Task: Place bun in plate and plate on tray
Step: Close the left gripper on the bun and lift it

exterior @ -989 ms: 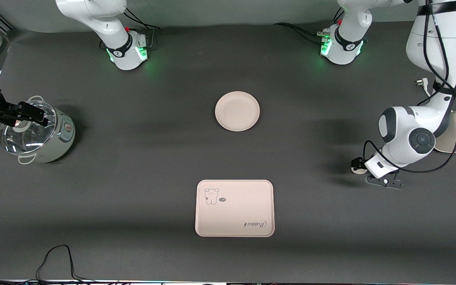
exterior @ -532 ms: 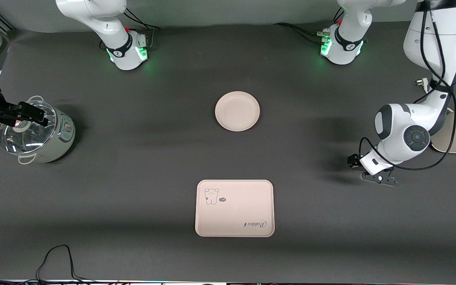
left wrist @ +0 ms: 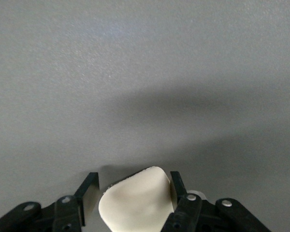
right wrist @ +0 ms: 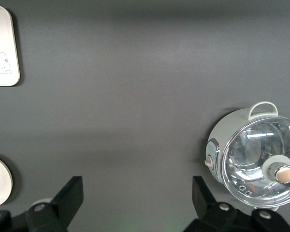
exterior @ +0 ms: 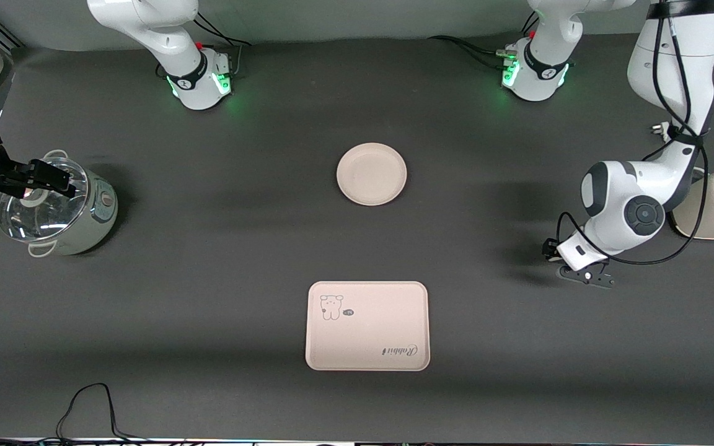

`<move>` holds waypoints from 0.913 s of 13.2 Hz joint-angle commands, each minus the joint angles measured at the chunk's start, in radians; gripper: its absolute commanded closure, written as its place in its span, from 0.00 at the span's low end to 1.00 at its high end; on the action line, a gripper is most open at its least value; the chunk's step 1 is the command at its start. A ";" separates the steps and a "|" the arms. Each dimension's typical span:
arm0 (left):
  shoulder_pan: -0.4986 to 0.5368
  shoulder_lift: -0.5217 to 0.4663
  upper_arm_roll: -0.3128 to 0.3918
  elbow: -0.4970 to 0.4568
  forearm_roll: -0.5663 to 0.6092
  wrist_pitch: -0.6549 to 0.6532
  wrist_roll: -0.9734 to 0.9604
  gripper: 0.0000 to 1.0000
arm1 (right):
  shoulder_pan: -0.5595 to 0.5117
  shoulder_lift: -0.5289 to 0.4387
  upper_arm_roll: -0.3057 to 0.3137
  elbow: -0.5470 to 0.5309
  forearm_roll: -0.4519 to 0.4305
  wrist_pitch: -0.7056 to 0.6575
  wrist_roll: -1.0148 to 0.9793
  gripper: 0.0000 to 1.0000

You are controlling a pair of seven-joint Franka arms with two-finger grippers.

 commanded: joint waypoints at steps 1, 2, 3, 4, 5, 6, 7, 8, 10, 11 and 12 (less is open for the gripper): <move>-0.016 -0.018 0.007 -0.020 -0.004 -0.016 -0.004 0.52 | 0.001 -0.011 0.001 -0.013 -0.014 0.008 -0.009 0.00; -0.016 -0.017 0.007 -0.020 -0.004 -0.016 -0.004 0.63 | 0.001 -0.011 0.001 -0.015 -0.013 0.008 -0.009 0.00; -0.016 -0.017 0.007 -0.020 -0.004 -0.017 -0.006 0.73 | 0.001 -0.011 0.001 -0.015 -0.014 0.008 -0.009 0.00; -0.014 -0.017 0.007 -0.020 -0.004 -0.019 -0.004 0.82 | 0.001 -0.011 0.001 -0.015 -0.013 0.008 -0.009 0.00; -0.014 -0.018 0.007 -0.020 -0.004 -0.020 -0.004 0.89 | 0.001 -0.011 0.001 -0.015 -0.014 0.008 -0.009 0.00; -0.014 -0.018 0.007 -0.017 -0.004 -0.032 -0.004 0.93 | 0.001 -0.011 0.001 -0.015 -0.014 0.008 -0.009 0.00; -0.014 -0.023 0.007 -0.010 -0.004 -0.058 -0.004 0.98 | 0.001 -0.011 0.001 -0.015 -0.014 0.008 -0.009 0.00; -0.014 -0.032 0.007 -0.009 -0.004 -0.075 -0.004 1.00 | 0.001 -0.011 0.001 -0.015 -0.013 0.008 -0.009 0.00; -0.014 -0.049 0.005 -0.007 -0.007 -0.094 -0.012 1.00 | 0.001 -0.011 0.001 -0.015 -0.014 0.008 -0.009 0.00; -0.017 -0.067 0.004 -0.006 -0.007 -0.108 -0.035 1.00 | 0.001 -0.011 0.001 -0.015 -0.013 0.008 -0.009 0.00; -0.020 -0.093 -0.007 0.005 -0.007 -0.143 -0.068 1.00 | 0.001 -0.011 0.001 -0.015 -0.014 0.008 -0.009 0.00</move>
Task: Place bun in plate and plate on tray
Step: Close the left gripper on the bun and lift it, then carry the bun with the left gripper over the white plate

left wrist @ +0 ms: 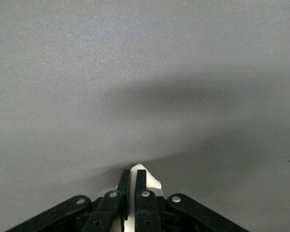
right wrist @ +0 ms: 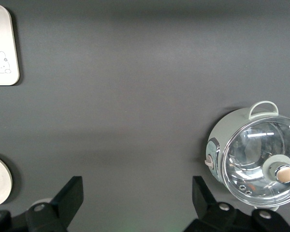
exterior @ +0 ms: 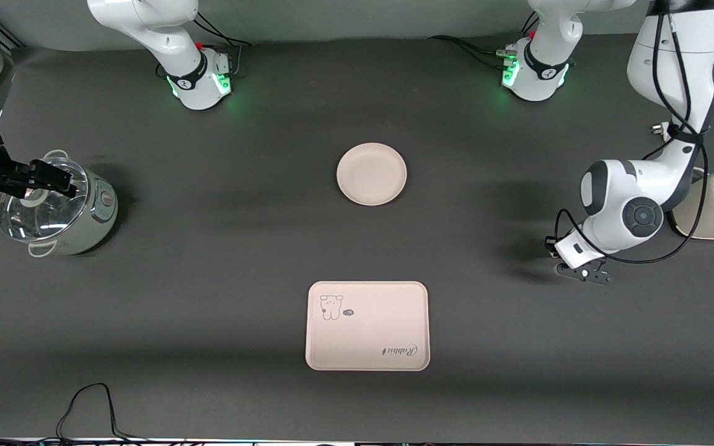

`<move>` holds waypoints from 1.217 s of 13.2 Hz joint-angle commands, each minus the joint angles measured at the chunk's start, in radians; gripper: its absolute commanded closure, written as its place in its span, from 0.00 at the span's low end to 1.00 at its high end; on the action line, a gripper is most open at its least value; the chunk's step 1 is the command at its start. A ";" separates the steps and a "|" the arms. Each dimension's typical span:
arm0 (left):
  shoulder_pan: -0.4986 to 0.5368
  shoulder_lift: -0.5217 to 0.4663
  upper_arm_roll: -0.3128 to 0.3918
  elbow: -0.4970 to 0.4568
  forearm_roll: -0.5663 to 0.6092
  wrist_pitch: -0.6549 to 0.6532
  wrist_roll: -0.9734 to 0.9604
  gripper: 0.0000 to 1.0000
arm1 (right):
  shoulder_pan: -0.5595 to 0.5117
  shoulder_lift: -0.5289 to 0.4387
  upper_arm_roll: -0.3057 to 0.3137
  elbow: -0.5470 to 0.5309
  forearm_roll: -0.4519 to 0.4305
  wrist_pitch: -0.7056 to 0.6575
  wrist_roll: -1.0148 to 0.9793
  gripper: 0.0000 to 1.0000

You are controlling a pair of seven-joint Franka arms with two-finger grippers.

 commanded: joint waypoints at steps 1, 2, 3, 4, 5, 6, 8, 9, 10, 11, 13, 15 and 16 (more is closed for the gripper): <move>-0.016 -0.097 -0.029 0.014 -0.005 -0.131 -0.100 1.00 | 0.001 -0.011 0.001 -0.012 -0.014 0.008 -0.009 0.00; -0.016 -0.129 -0.051 0.027 -0.007 -0.192 -0.156 1.00 | 0.001 -0.011 0.001 -0.012 -0.014 0.008 -0.009 0.00; -0.016 -0.170 -0.086 0.032 -0.008 -0.235 -0.221 1.00 | 0.001 -0.011 0.001 -0.013 -0.014 0.008 -0.009 0.00; -0.015 -0.212 -0.124 0.032 -0.014 -0.272 -0.283 1.00 | 0.001 -0.011 0.001 -0.013 -0.014 0.008 -0.008 0.00; -0.016 -0.256 -0.160 0.032 -0.058 -0.315 -0.337 1.00 | 0.001 -0.011 0.001 -0.013 -0.014 0.008 -0.008 0.00; -0.016 -0.299 -0.200 0.032 -0.120 -0.362 -0.373 1.00 | 0.001 -0.011 0.001 -0.013 -0.014 0.008 -0.009 0.00; -0.016 -0.377 -0.296 0.032 -0.174 -0.418 -0.510 1.00 | 0.001 -0.011 0.001 -0.013 -0.014 0.008 -0.008 0.00; -0.016 -0.399 -0.359 0.035 -0.175 -0.421 -0.607 1.00 | 0.001 -0.011 0.001 -0.013 -0.014 0.008 -0.009 0.00; -0.018 -0.402 -0.428 0.055 -0.177 -0.418 -0.705 1.00 | 0.002 -0.011 0.000 -0.013 -0.013 0.008 -0.008 0.00; -0.021 -0.395 -0.498 0.077 -0.177 -0.401 -0.811 1.00 | 0.001 -0.011 0.001 -0.013 -0.013 0.008 -0.008 0.00; -0.032 -0.370 -0.615 0.089 -0.175 -0.330 -0.965 1.00 | 0.001 -0.011 0.001 -0.016 -0.014 0.008 -0.008 0.00; -0.114 -0.315 -0.634 0.087 -0.166 -0.239 -1.074 0.90 | 0.001 -0.011 0.001 -0.018 -0.013 0.008 -0.008 0.00; -0.154 -0.277 -0.634 0.087 -0.156 -0.186 -1.120 0.90 | 0.001 -0.011 0.001 -0.018 -0.014 0.008 -0.008 0.00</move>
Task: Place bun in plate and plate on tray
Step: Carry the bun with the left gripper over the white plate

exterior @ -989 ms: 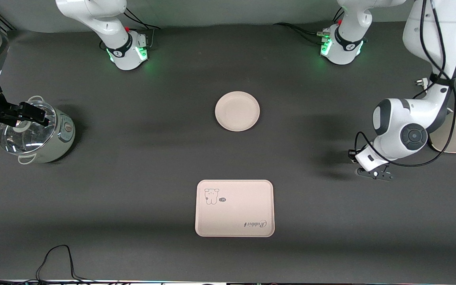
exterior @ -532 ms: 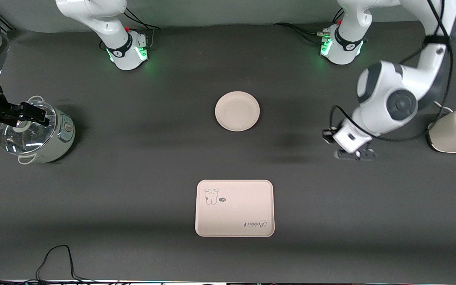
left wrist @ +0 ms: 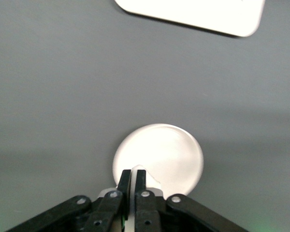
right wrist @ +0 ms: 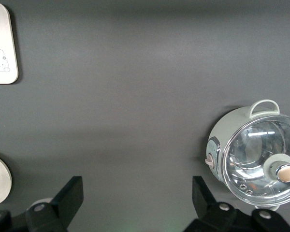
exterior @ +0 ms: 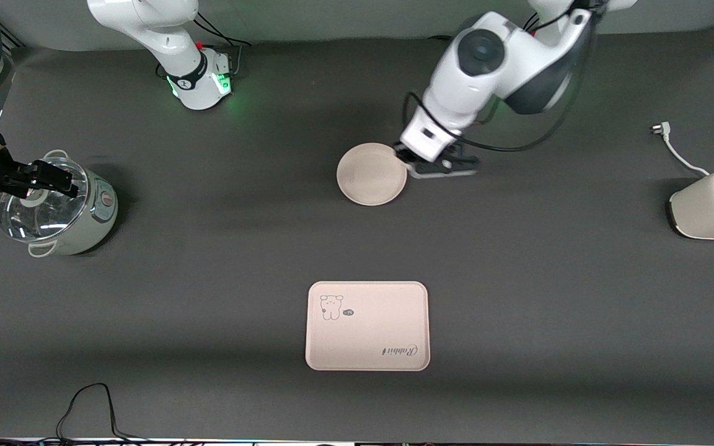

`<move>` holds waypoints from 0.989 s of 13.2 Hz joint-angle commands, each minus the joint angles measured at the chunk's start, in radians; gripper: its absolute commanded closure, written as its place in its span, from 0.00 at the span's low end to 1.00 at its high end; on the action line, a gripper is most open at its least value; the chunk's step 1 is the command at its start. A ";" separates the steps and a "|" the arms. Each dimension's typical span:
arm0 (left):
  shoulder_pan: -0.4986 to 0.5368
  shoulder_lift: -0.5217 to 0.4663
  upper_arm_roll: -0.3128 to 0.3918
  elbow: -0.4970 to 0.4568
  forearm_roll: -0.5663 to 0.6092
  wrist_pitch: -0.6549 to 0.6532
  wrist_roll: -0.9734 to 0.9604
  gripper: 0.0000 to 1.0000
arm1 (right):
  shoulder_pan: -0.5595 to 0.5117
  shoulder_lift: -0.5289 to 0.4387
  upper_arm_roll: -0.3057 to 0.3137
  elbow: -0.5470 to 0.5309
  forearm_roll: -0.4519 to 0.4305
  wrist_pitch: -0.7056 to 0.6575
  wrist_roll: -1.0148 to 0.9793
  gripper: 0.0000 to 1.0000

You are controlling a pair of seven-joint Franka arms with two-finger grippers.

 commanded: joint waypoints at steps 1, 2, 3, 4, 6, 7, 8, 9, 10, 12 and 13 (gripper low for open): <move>-0.088 0.123 0.011 0.011 0.032 0.113 -0.105 0.90 | 0.001 -0.011 0.001 -0.011 -0.013 0.008 -0.008 0.00; -0.108 0.165 0.011 0.013 0.055 0.135 -0.122 0.90 | 0.001 -0.011 0.001 -0.011 -0.014 0.008 -0.008 0.00; -0.128 0.205 0.011 0.011 0.081 0.159 -0.154 0.90 | 0.001 -0.011 0.001 -0.011 -0.013 0.008 -0.008 0.00; -0.146 0.248 0.016 0.011 0.130 0.181 -0.200 0.90 | 0.002 -0.011 0.001 -0.011 -0.014 0.008 -0.008 0.00; -0.163 0.334 0.016 0.011 0.241 0.217 -0.288 0.90 | 0.001 -0.011 0.001 -0.011 -0.013 0.008 -0.008 0.00; -0.171 0.363 0.017 0.011 0.277 0.236 -0.317 0.90 | 0.001 -0.011 0.001 -0.011 -0.014 0.008 -0.008 0.00; -0.172 0.384 0.017 0.011 0.302 0.239 -0.334 0.90 | 0.001 -0.011 0.001 -0.011 -0.013 0.008 -0.008 0.00; -0.180 0.404 0.020 0.010 0.321 0.263 -0.343 0.90 | 0.001 -0.011 0.001 -0.011 -0.014 0.008 -0.008 0.00; -0.186 0.432 0.028 0.010 0.337 0.285 -0.359 0.90 | 0.001 -0.011 0.001 -0.011 -0.014 0.008 -0.008 0.00; -0.214 0.473 0.058 0.010 0.416 0.310 -0.417 0.90 | 0.001 -0.011 0.001 -0.011 -0.014 0.008 -0.008 0.00; -0.225 0.484 0.062 0.010 0.445 0.316 -0.438 0.90 | 0.001 -0.011 0.001 -0.011 -0.013 0.008 -0.008 0.00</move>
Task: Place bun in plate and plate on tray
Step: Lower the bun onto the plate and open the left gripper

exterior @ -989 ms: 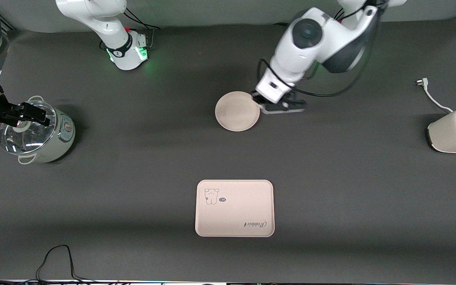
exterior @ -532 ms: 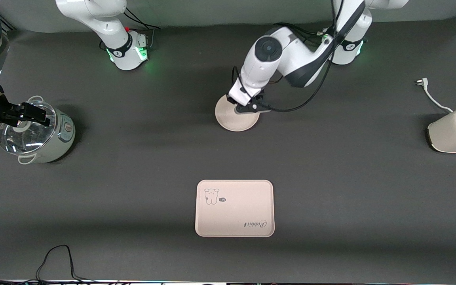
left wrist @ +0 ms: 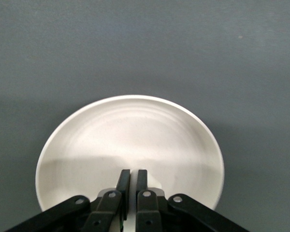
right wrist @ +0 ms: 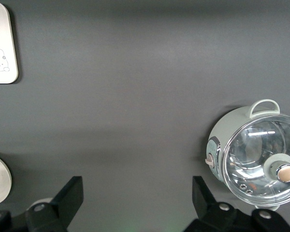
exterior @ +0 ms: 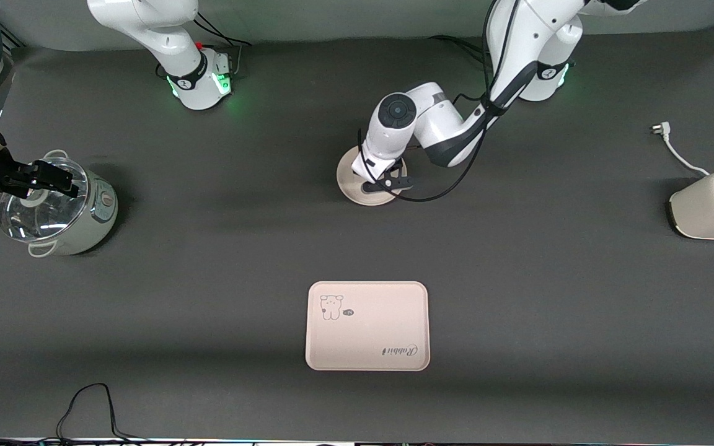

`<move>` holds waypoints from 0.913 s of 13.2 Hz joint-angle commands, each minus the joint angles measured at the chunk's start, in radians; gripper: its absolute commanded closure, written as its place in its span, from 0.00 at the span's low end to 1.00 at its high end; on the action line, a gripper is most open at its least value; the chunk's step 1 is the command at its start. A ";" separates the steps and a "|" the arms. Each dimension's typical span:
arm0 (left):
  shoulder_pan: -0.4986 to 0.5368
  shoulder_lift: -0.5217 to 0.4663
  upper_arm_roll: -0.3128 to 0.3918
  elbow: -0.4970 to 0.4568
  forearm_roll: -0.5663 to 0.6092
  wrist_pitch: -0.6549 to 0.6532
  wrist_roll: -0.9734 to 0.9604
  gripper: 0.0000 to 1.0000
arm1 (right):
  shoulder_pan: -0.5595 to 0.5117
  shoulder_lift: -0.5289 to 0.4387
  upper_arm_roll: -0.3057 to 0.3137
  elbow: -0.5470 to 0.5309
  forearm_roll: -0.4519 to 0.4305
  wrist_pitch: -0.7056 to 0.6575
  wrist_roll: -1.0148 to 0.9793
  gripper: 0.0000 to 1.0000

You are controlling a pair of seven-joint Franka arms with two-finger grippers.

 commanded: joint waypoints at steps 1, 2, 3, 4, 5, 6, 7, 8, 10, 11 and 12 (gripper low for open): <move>-0.042 0.035 0.029 0.018 0.061 0.019 -0.066 0.90 | 0.001 -0.011 0.001 -0.011 -0.014 0.008 -0.008 0.00; -0.042 0.040 0.029 0.018 0.061 0.019 -0.066 0.90 | 0.001 -0.011 0.001 -0.010 -0.013 0.008 -0.008 0.00; -0.042 0.040 0.029 0.018 0.061 0.019 -0.066 0.88 | 0.001 -0.011 0.001 -0.011 -0.013 0.008 -0.008 0.00; -0.043 0.040 0.029 0.018 0.063 0.017 -0.066 0.78 | 0.001 -0.011 0.001 -0.010 -0.014 0.008 -0.008 0.00; -0.043 0.043 0.029 0.018 0.070 0.017 -0.066 0.70 | 0.001 -0.011 0.001 -0.011 -0.013 0.008 -0.008 0.00; -0.043 0.049 0.029 0.018 0.079 0.017 -0.066 0.65 | 0.001 -0.011 0.001 -0.011 -0.013 0.008 -0.008 0.00; -0.043 0.049 0.030 0.018 0.081 0.017 -0.066 0.65 | 0.001 -0.011 0.001 -0.011 -0.014 0.008 -0.008 0.00; -0.043 0.052 0.029 0.018 0.081 0.017 -0.066 0.64 | 0.001 -0.011 0.001 -0.011 -0.013 0.008 -0.008 0.00; -0.043 0.054 0.029 0.018 0.083 0.017 -0.066 0.64 | 0.001 -0.011 0.001 -0.011 -0.013 0.008 -0.008 0.00; -0.042 0.054 0.029 0.018 0.081 0.017 -0.066 0.62 | 0.001 -0.011 0.001 -0.011 -0.013 0.008 -0.008 0.00; -0.042 0.051 0.029 0.020 0.083 0.014 -0.066 0.49 | 0.002 -0.014 0.001 -0.016 -0.013 0.008 -0.008 0.00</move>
